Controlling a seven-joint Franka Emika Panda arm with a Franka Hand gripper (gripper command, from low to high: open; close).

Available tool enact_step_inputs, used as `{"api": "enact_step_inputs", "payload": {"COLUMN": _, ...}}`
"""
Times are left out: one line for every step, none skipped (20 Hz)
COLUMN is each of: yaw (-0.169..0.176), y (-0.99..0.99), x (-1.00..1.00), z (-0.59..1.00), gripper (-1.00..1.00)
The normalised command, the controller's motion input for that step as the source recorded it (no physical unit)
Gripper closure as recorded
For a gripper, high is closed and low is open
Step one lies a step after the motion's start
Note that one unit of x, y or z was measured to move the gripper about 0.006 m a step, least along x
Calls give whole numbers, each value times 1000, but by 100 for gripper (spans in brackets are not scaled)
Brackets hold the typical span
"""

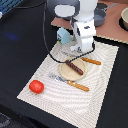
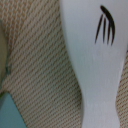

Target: Interact with the objects in diverse but meaningful ways.

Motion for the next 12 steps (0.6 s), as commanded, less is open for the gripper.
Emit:
{"api": "enact_step_inputs", "payload": {"yaw": 46, "y": 20, "x": 0, "z": -134, "gripper": 100}}
{"api": "enact_step_inputs", "payload": {"yaw": 52, "y": 40, "x": 0, "z": -126, "gripper": 100}}
{"api": "enact_step_inputs", "payload": {"yaw": 59, "y": 66, "x": 0, "z": -94, "gripper": 100}}
{"api": "enact_step_inputs", "payload": {"yaw": 65, "y": 71, "x": 0, "z": -83, "gripper": 100}}
{"api": "enact_step_inputs", "payload": {"yaw": 69, "y": 69, "x": 0, "z": -74, "gripper": 100}}
{"api": "enact_step_inputs", "payload": {"yaw": 72, "y": 77, "x": 0, "z": -66, "gripper": 100}}
{"api": "enact_step_inputs", "payload": {"yaw": 80, "y": 77, "x": 0, "z": -66, "gripper": 100}}
{"api": "enact_step_inputs", "payload": {"yaw": 80, "y": 69, "x": 0, "z": -66, "gripper": 100}}
{"api": "enact_step_inputs", "payload": {"yaw": 77, "y": 34, "x": 0, "z": -54, "gripper": 100}}
{"api": "enact_step_inputs", "payload": {"yaw": 71, "y": 17, "x": 0, "z": -43, "gripper": 100}}
{"api": "enact_step_inputs", "payload": {"yaw": 62, "y": 0, "x": -9, "z": -23, "gripper": 100}}
{"api": "enact_step_inputs", "payload": {"yaw": 47, "y": 0, "x": -29, "z": 0, "gripper": 100}}
